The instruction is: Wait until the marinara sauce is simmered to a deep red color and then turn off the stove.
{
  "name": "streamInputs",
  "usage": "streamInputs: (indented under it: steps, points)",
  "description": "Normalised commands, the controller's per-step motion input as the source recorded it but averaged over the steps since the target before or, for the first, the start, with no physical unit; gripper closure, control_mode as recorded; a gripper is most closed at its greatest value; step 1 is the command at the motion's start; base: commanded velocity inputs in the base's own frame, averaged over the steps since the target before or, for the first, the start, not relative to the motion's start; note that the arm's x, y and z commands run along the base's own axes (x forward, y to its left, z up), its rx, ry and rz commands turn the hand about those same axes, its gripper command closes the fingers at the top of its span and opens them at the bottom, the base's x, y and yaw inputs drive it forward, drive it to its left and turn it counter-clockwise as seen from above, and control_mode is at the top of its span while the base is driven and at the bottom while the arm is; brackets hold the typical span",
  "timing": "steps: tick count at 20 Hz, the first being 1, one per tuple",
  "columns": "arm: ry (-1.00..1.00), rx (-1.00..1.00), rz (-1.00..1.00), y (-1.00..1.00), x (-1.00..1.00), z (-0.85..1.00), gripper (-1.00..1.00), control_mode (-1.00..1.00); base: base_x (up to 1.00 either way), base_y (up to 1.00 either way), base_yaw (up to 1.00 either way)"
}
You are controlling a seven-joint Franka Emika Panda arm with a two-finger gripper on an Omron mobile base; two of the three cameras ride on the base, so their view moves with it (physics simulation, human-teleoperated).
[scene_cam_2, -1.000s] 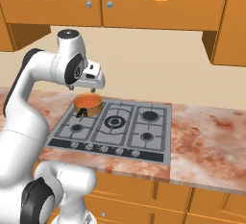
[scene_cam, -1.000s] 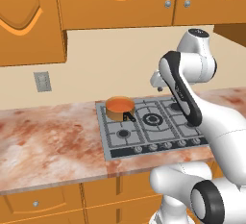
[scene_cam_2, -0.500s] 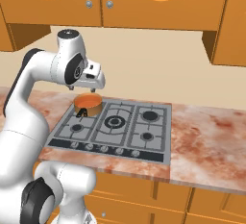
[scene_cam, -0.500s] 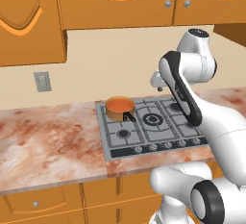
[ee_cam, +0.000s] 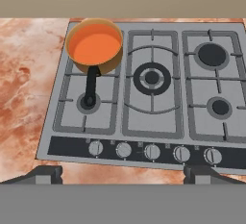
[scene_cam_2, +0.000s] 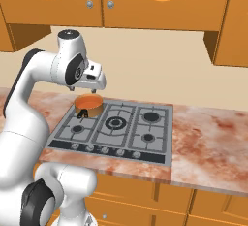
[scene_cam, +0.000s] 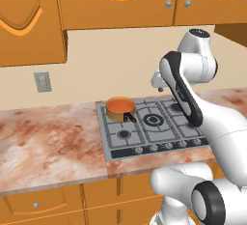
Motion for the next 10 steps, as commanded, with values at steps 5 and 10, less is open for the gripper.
streamInputs:
  steps: [5, 10]
  points:
    - [0.0, 0.0, 0.0, 0.0, 0.0, 0.0, -1.0, -1.0, 0.0, 0.0, 0.0]
    - [0.0, 0.0, 0.0, 0.0, 0.0, 0.0, -1.0, -1.0, 0.0, 0.0, 0.0]
